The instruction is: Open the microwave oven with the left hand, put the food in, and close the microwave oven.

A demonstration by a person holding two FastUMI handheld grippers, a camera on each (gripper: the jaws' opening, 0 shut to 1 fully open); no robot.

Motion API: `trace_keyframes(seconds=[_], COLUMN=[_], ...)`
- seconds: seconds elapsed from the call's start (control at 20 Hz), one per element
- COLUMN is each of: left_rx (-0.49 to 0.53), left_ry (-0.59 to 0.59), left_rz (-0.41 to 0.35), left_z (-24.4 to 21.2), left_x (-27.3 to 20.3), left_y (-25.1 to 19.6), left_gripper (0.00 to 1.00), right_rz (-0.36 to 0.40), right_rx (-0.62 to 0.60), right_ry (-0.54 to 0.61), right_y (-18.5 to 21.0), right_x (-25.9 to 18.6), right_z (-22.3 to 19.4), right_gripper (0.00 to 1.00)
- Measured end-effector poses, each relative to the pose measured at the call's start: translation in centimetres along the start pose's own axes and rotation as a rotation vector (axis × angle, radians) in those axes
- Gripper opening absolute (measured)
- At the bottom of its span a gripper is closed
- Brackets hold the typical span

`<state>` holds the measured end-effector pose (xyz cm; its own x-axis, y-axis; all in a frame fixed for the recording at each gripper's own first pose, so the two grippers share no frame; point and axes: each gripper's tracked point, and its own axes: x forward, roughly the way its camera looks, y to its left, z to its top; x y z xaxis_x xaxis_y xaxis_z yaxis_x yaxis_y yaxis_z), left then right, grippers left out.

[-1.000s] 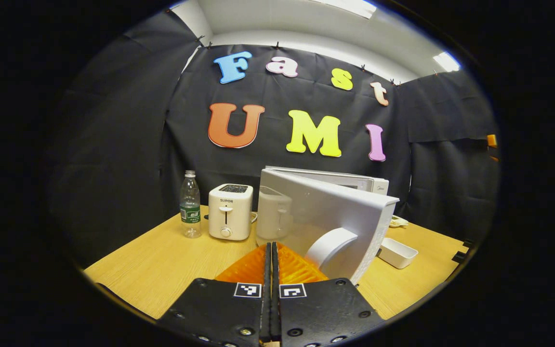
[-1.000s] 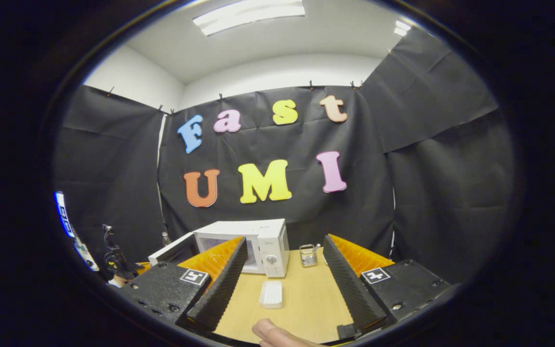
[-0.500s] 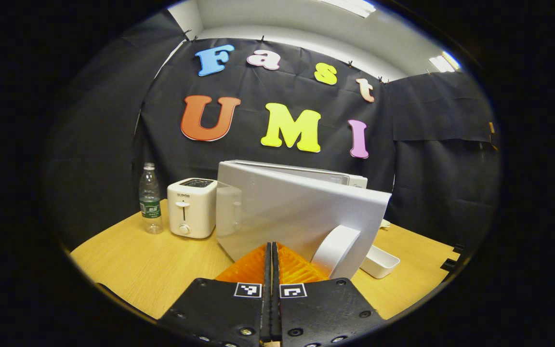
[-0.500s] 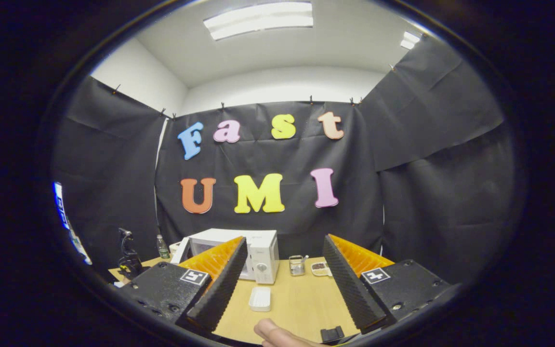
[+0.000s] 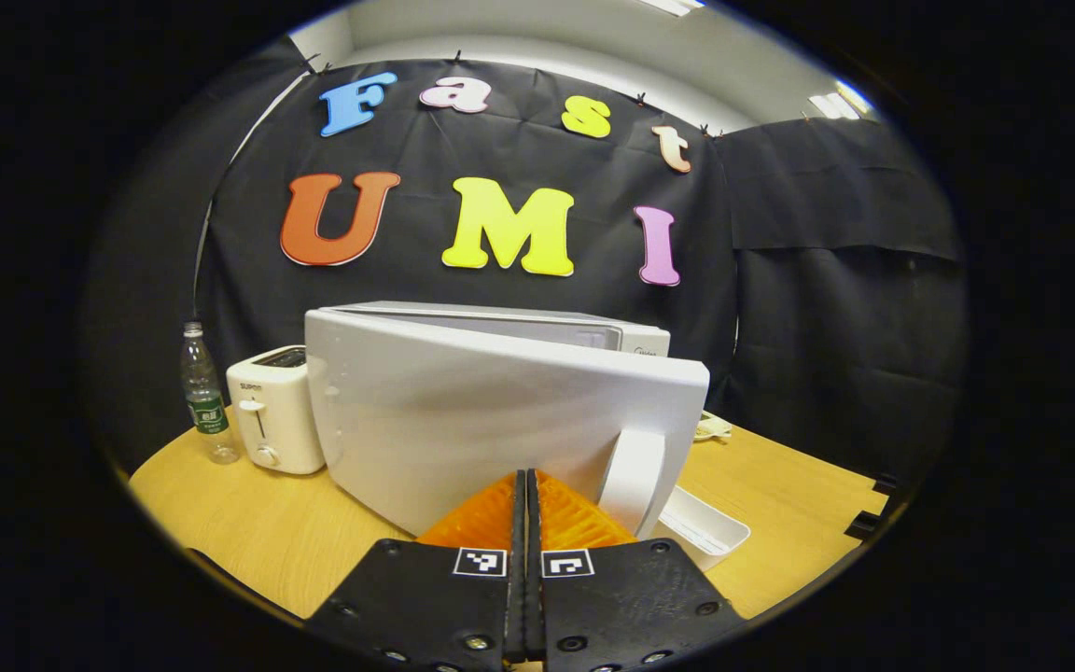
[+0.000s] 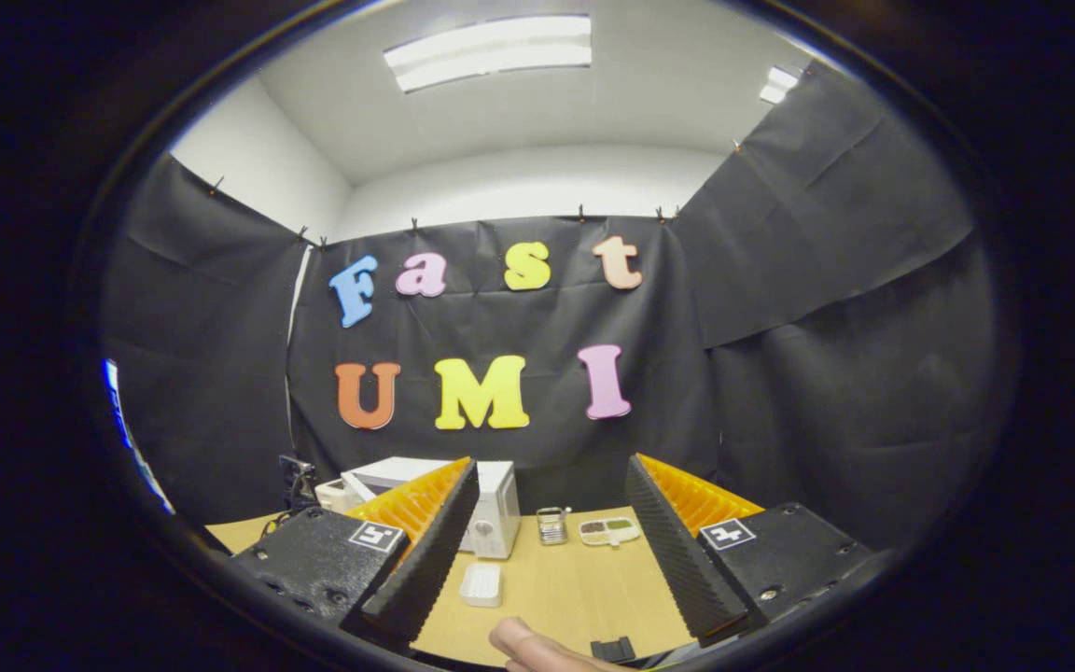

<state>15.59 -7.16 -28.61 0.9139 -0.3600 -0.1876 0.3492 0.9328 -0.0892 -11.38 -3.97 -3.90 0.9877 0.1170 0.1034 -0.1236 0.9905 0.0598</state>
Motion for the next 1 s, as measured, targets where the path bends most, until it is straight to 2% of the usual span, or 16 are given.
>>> trace_keyframes(seconds=[0.05,0.1,0.45,0.5,0.6,0.65,0.7,0.75,0.8,0.85,0.9,0.95,1.0], left_rx=[0.002,0.007,0.056,0.05,0.038,0.03,0.022,0.015,0.017,0.026,0.041,0.056,0.07], left_ry=[0.011,0.015,0.033,0.03,0.03,0.034,0.04,0.046,0.052,0.057,0.059,0.062,0.063], left_rz=[0.003,0.0,0.019,0.019,0.021,0.027,0.032,0.037,0.041,0.048,0.055,0.061,0.066], left_z=[-0.2,-0.3,-0.1,0.1,0.4,0.4,0.4,0.4,0.4,0.5,0.6,0.7,0.8], left_x=[1.0,2.0,6.9,7.4,8.6,9.2,9.8,10.4,11.0,11.5,12.1,12.6,13.2], left_y=[-0.4,-0.7,-2.5,-2.7,-3.1,-3.0,-3.1,-3.1,-3.1,-3.1,-3.1,-2.9,-2.8], left_gripper=[0.0,0.0,0.0,0.0,0.0,0.0,0.0,0.0,0.0,0.0,0.0,0.0,0.0], right_rz=[-0.01,-0.018,-0.055,-0.057,-0.061,-0.062,-0.064,-0.067,-0.069,-0.069,-0.065,-0.06,-0.062], right_rx=[-0.003,-0.003,-0.005,-0.002,0.006,0.008,0.012,0.014,0.016,0.014,0.01,0.007,0.007], right_ry=[-0.008,-0.013,-0.012,-0.009,0.003,0.01,0.015,0.02,0.023,0.03,0.034,0.034,0.038], right_y=[-0.7,-1.2,-3.8,-4.0,-4.5,-4.6,-4.7,-4.9,-5.0,-5.1,-5.1,-5.1,-5.1], right_x=[-0.2,-0.4,-0.5,-0.4,-0.3,-0.2,0.0,0.2,0.3,0.5,0.4,0.5,0.9], right_z=[0.1,0.1,-0.6,-0.8,-1.2,-1.5,-1.8,-2.1,-2.3,-2.6,-3.0,-3.1,-3.2], right_gripper=[0.9,1.0,1.0,0.89,0.9,1.0,0.9,1.0,0.9,1.0,0.9,1.0,1.0])
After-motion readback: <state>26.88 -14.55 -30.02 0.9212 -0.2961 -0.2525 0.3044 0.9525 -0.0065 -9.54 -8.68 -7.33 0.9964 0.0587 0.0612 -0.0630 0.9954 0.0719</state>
